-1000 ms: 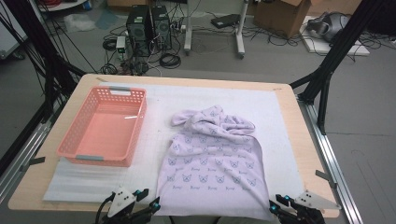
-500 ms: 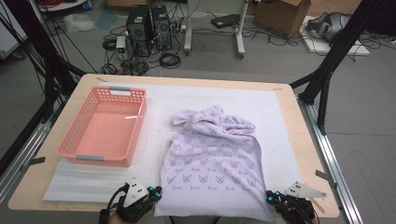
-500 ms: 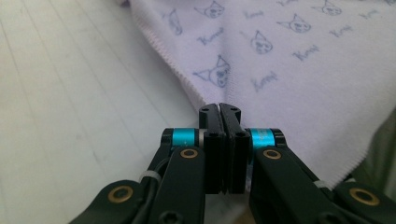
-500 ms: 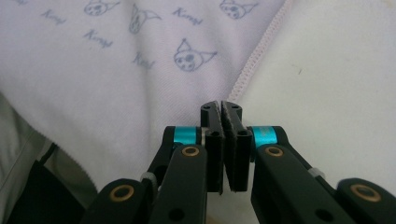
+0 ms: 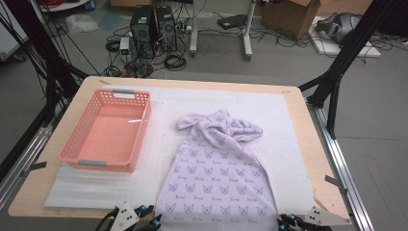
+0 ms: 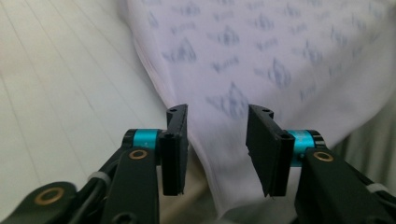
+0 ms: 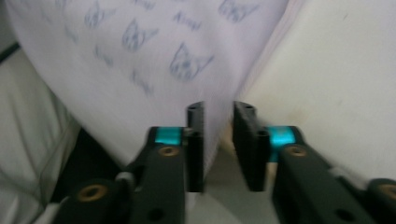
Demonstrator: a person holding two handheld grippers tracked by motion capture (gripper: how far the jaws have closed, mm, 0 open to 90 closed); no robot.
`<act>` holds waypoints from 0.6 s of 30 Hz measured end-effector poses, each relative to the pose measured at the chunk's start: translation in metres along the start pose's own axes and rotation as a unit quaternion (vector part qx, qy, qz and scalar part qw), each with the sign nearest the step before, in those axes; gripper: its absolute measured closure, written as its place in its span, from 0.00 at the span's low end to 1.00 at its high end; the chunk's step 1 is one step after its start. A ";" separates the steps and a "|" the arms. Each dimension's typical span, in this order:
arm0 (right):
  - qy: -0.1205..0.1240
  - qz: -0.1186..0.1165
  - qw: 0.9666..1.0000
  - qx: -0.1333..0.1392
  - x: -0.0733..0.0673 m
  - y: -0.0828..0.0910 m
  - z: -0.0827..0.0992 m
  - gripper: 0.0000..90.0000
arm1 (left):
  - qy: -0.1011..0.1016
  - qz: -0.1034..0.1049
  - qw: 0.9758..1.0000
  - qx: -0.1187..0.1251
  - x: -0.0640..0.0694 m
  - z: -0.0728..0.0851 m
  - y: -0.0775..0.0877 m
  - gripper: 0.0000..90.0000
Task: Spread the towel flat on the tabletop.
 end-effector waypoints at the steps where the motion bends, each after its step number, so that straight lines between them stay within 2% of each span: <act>1: 0.001 0.002 1.000 0.007 0.001 -0.002 -0.004 0.76 | 0.007 -0.003 1.000 0.009 -0.004 -0.005 -0.002 0.62; 4: 0.003 0.026 1.000 0.017 0.008 -0.012 -0.017 0.75 | 0.022 -0.010 1.000 0.018 -0.015 -0.015 -0.012 0.60; 10: -0.008 0.070 0.997 0.026 0.029 -0.040 -0.044 0.71 | 0.038 -0.012 0.999 0.000 -0.028 -0.027 -0.043 0.60; 13: -0.015 0.079 0.996 0.023 0.038 -0.052 -0.052 0.70 | 0.038 -0.015 0.999 -0.013 -0.032 -0.034 -0.059 0.58; 18: -0.016 0.077 0.997 0.028 0.045 -0.063 -0.063 0.70 | 0.044 -0.016 0.998 -0.032 -0.040 -0.047 -0.084 0.54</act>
Point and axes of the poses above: each handheld gripper's, and its own axes: y roughly backward along the jaws, z roughly out of its underside, x roughly to its right, the point moved 5 cm from there along -y, roughly forward along the jaws, and after that the axes turned 4 degrees about -z, right-handed, at the moved point
